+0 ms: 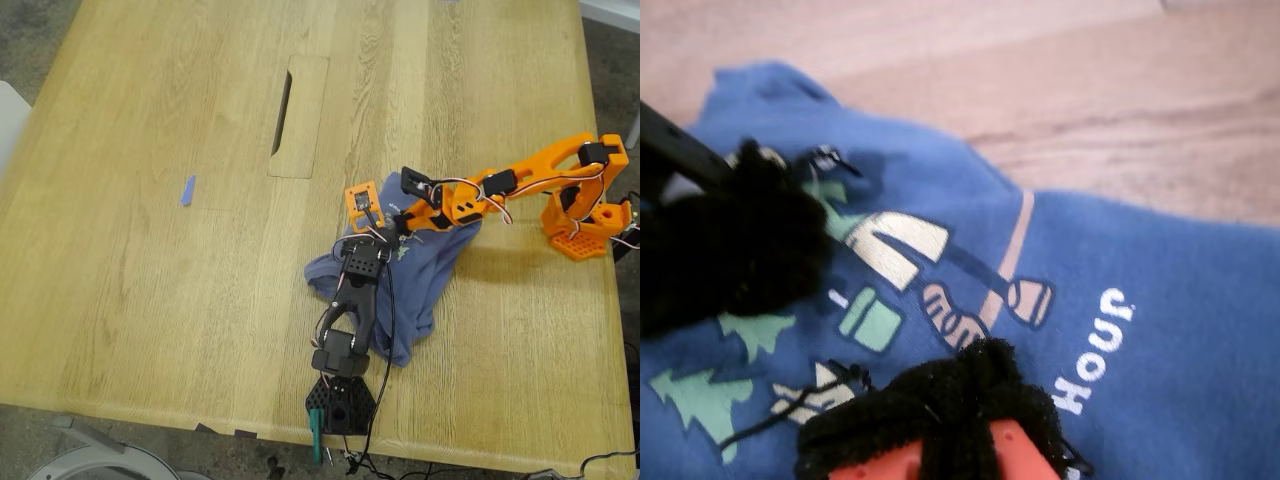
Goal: Fold a T-shirt
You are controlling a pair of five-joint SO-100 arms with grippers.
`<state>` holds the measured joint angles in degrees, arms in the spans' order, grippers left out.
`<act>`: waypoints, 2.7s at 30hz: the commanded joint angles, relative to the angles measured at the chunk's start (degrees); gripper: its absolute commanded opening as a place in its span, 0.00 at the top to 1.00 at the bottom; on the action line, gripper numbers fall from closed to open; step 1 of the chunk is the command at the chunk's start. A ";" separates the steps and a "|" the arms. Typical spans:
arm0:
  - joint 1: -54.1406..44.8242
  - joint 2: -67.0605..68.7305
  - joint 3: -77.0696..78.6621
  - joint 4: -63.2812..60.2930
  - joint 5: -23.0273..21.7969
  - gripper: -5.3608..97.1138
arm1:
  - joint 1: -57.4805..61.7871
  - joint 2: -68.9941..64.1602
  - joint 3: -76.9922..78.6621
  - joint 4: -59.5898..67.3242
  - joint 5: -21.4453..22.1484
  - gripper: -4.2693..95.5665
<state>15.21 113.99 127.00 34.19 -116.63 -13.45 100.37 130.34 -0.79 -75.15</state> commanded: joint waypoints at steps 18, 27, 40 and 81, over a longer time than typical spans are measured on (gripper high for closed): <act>-17.49 6.50 8.53 -0.18 -0.26 0.95 | 6.33 32.43 31.38 10.37 1.85 0.96; -16.79 12.04 4.92 6.24 -0.53 0.95 | 13.27 41.40 29.09 21.36 1.05 0.96; 3.25 18.72 -13.27 23.12 0.26 0.95 | 10.72 38.94 0.09 38.50 -1.49 0.96; -16.00 11.51 9.76 -1.23 0.35 0.95 | -2.46 34.45 34.98 2.72 1.85 0.96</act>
<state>2.81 122.87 137.72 33.31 -116.19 -16.52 131.22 164.18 0.09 -73.56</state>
